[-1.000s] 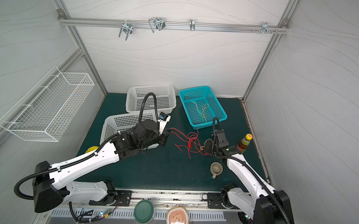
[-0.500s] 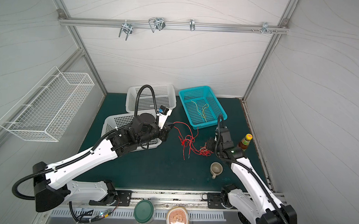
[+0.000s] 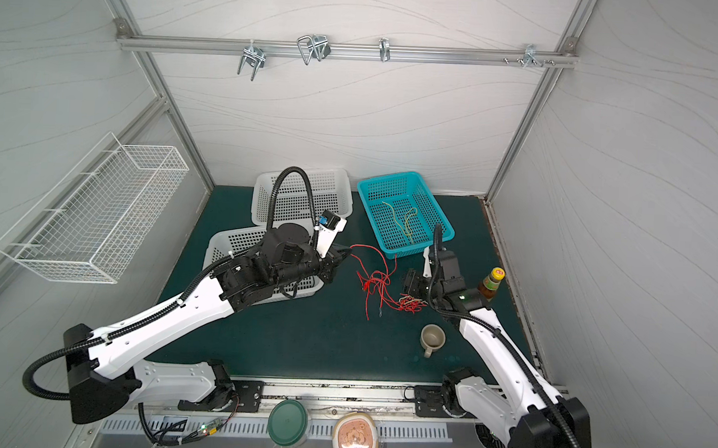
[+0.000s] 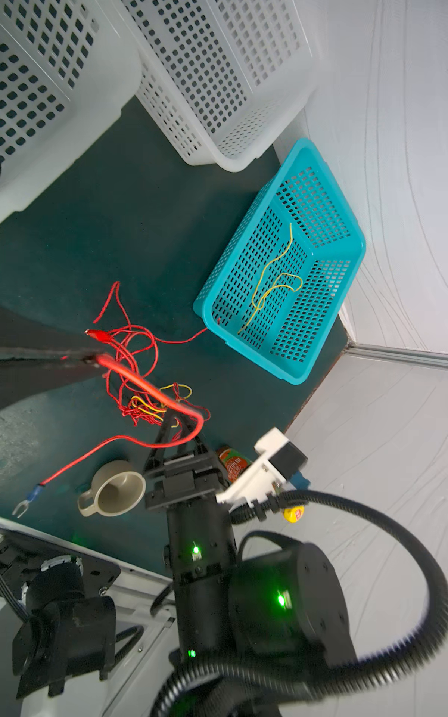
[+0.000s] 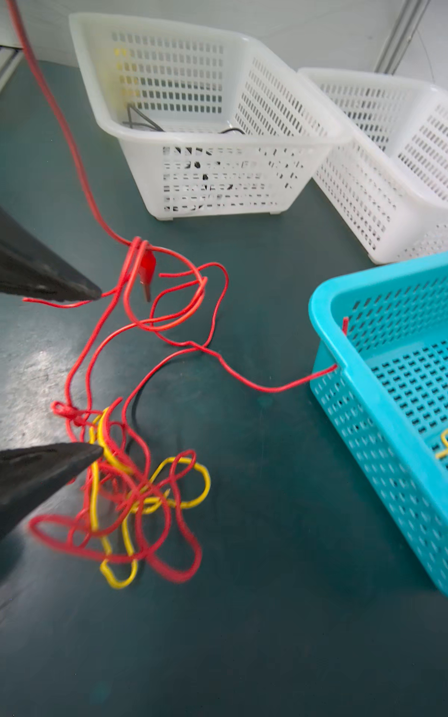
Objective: Untangle the cables
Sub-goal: 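Lift the red wire toward the white basket with left gripper while right holds tangle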
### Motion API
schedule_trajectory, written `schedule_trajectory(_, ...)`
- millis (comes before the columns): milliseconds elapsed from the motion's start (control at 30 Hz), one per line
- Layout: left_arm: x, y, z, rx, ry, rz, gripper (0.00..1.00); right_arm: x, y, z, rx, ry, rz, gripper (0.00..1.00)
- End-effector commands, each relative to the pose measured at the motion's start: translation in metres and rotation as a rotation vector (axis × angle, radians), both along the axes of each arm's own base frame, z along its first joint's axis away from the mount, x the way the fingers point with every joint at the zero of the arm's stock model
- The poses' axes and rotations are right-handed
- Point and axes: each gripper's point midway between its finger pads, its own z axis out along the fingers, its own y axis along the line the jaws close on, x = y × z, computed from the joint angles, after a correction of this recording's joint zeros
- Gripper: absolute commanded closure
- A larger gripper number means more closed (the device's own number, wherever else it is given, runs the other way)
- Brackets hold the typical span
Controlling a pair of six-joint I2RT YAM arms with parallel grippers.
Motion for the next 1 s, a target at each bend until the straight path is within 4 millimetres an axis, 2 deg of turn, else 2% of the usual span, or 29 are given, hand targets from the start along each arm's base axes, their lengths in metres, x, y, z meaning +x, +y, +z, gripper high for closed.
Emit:
schedule_trajectory(0, 0.0, -0.005, 0.049, -0.084, -0.089, -0.023, 1.0, 0.002, 0.032, 0.002, 0.039, -0.039, 0.124, 0.4)
schedule_trajectory(100, 0.0, -0.005, 0.062, -0.1, -0.107, -0.028, 1.0, 0.0, 0.052, -0.009, 0.019, -0.059, 0.196, 0.38)
schedule_trajectory(200, 0.0, -0.007, 0.071, -0.115, -0.117, -0.037, 1.0, 0.005, 0.061, -0.019, 0.018, -0.071, 0.202, 0.4)
schedule_trajectory(300, 0.0, -0.008, 0.077, -0.123, -0.126, -0.04, 1.0, 0.011, 0.056, -0.032, -0.013, -0.045, 0.152, 0.61)
schedule_trajectory(367, -0.001, -0.006, 0.083, -0.13, -0.135, -0.036, 1.0, 0.015, 0.048, -0.04, -0.046, -0.033, 0.105, 0.84)
schedule_trajectory(467, -0.001, 0.0, 0.094, -0.142, -0.152, -0.016, 1.0, 0.016, 0.032, -0.05, -0.112, -0.014, 0.038, 0.98)
schedule_trajectory(700, -0.012, 0.028, 0.128, -0.181, -0.228, 0.039, 1.0, 0.017, -0.02, -0.068, -0.209, 0.074, -0.165, 1.0)
schedule_trajectory(967, -0.023, 0.074, 0.157, -0.188, -0.328, 0.152, 1.0, 0.016, -0.044, -0.076, -0.248, 0.125, -0.229, 1.0)
